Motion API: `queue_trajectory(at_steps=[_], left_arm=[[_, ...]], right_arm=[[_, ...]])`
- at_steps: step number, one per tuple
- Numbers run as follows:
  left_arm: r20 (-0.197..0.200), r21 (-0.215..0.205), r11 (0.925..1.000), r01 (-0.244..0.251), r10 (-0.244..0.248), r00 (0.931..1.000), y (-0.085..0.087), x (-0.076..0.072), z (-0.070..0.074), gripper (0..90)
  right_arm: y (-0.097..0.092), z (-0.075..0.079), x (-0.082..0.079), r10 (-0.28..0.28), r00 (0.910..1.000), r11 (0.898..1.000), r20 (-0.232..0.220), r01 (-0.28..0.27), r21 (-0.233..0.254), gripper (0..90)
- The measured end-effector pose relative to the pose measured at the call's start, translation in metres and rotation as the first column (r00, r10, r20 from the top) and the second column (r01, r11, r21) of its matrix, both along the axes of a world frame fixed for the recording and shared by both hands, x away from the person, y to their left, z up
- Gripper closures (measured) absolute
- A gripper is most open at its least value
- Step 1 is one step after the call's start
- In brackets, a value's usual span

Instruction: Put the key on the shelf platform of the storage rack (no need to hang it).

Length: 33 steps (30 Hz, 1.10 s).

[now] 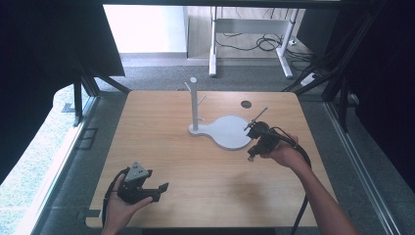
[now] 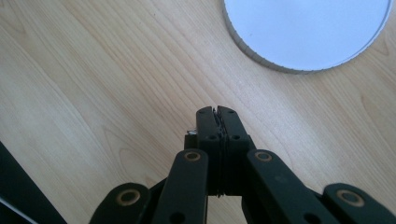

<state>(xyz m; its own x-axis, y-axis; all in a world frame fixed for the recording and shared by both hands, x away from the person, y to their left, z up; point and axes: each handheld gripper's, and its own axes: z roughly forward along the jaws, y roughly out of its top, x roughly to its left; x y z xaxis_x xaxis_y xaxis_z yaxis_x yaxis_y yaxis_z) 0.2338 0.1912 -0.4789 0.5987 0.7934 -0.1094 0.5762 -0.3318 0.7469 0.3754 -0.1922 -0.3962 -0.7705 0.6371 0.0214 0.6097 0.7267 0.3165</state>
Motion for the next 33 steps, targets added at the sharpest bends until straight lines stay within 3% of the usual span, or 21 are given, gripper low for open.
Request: queue_trajectory(at_steps=[33], left_arm=[[-0.001, 0.002, 1.0000, -0.004, 0.004, 1.0000, 0.001, 0.000, 0.000, 23.3]], right_arm=[[0.006, 0.009, 0.033, -0.035, 0.9994, 0.998, 0.000, 0.035, 0.044, 89.6]])
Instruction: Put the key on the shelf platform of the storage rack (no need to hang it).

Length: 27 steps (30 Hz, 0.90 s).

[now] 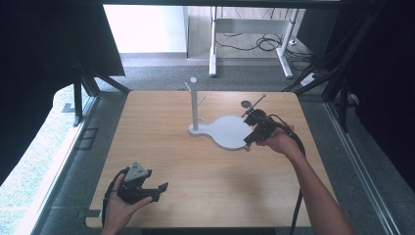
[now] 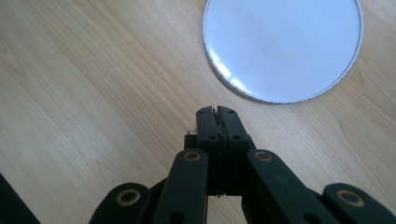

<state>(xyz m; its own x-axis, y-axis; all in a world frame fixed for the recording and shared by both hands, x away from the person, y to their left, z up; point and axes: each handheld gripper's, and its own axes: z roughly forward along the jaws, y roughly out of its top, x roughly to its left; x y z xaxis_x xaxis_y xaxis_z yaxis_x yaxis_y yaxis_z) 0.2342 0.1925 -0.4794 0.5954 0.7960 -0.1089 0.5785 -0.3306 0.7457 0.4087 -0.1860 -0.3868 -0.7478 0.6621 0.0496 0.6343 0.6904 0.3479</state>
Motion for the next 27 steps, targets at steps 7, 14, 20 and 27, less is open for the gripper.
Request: queue_trajectory(at_steps=[7, 14, 20, 27], left_arm=[[-0.001, 0.001, 1.0000, -0.001, 0.001, 1.0000, 0.000, 0.000, 0.000, 23.3], [-0.003, 0.003, 1.0000, 0.004, -0.004, 1.0000, -0.001, 0.000, 0.000, 23.3], [-0.004, 0.005, 1.0000, 0.003, -0.003, 1.0000, 0.000, 0.001, 0.000, 23.3], [-0.004, 0.003, 1.0000, 0.003, -0.003, 1.0000, 0.000, 0.001, 0.000, 23.3]], right_arm=[[0.001, 0.000, 0.008, -0.020, 0.9998, 1.000, -0.003, 0.020, 0.008, 89.6], [-0.001, 0.001, 0.018, -0.040, 0.9992, 0.999, -0.003, 0.040, 0.020, 89.6], [0.000, 0.000, 0.026, -0.060, 0.9982, 0.998, -0.004, 0.060, 0.020, 89.5], [0.000, -0.003, 0.035, -0.080, 0.9966, 0.996, -0.017, 0.080, 0.023, 89.5]])
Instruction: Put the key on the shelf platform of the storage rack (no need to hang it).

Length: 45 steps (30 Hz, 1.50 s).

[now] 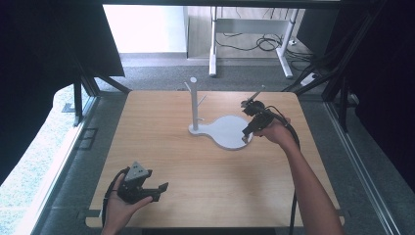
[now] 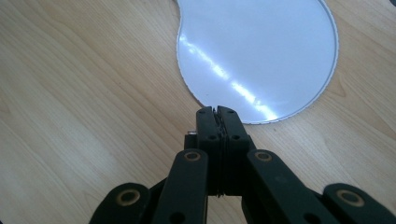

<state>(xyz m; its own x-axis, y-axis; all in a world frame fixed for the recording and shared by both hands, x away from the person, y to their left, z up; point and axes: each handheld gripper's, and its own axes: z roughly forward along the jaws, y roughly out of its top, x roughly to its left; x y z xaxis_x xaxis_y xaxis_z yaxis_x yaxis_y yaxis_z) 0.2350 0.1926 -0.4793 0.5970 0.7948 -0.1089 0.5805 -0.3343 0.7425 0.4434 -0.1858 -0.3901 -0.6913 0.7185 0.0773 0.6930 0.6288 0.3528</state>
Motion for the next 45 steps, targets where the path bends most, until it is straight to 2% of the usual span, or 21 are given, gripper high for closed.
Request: queue_trajectory(at_steps=[10, 18, 28, 32, 45], left_arm=[[-0.007, -0.002, 1.0000, -0.006, 0.006, 1.0000, 0.001, 0.001, 0.000, 22.9], [-0.004, -0.010, 0.9999, -0.011, 0.011, 0.9999, 0.002, 0.001, 0.000, 22.9], [0.001, -0.005, 1.0000, 0.001, -0.001, 1.0000, 0.001, 0.000, 0.001, 23.1], [-0.001, -0.003, 1.0000, 0.001, -0.001, 1.0000, 0.002, 0.001, 0.000, 23.2], [-0.003, -0.003, 1.0000, 0.001, -0.001, 1.0000, 0.002, 0.001, -0.001, 23.2]], right_arm=[[0.002, 0.001, 0.012, -0.031, 0.9995, 0.999, -0.007, 0.031, 0.013, 89.5], [0.005, -0.004, 0.026, -0.058, 0.9983, 0.998, -0.005, 0.058, 0.029, 89.5], [0.014, -0.016, 0.036, -0.061, 0.9979, 0.997, -0.020, 0.062, 0.036, 89.5], [0.017, -0.021, 0.041, -0.067, 0.9975, 0.998, -0.023, 0.067, 0.020, 89.5], [0.024, -0.028, 0.053, -0.065, 0.9977, 0.998, -0.019, 0.066, 0.020, 89.5]])
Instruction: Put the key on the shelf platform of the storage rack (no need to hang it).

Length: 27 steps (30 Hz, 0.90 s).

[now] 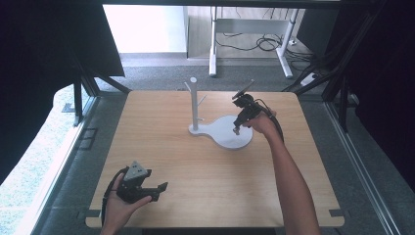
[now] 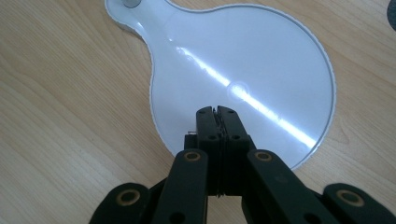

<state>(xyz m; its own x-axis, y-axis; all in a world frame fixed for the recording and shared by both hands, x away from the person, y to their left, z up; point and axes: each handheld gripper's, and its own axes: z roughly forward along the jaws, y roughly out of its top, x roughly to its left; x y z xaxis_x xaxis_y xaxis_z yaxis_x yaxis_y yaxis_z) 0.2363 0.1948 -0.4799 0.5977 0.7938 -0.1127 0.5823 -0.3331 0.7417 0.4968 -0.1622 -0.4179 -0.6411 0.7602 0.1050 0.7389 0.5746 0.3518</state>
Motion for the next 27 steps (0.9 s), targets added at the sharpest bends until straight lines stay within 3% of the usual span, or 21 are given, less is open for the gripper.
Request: queue_trajectory(at_steps=[13, 27], left_arm=[[0.009, -0.004, 1.0000, 0.005, -0.005, 0.9999, 0.000, 0.000, 0.001, 23.3], [0.022, -0.005, 0.9999, 0.009, -0.009, 0.9997, 0.001, -0.001, 0.001, 23.4]], right_arm=[[0.014, -0.006, 0.015, -0.004, 1.0000, 1.000, 0.004, 0.004, -0.009, 89.5], [0.020, -0.032, 0.027, -0.027, 0.9994, 1.000, -0.021, 0.027, -0.010, 89.4]])
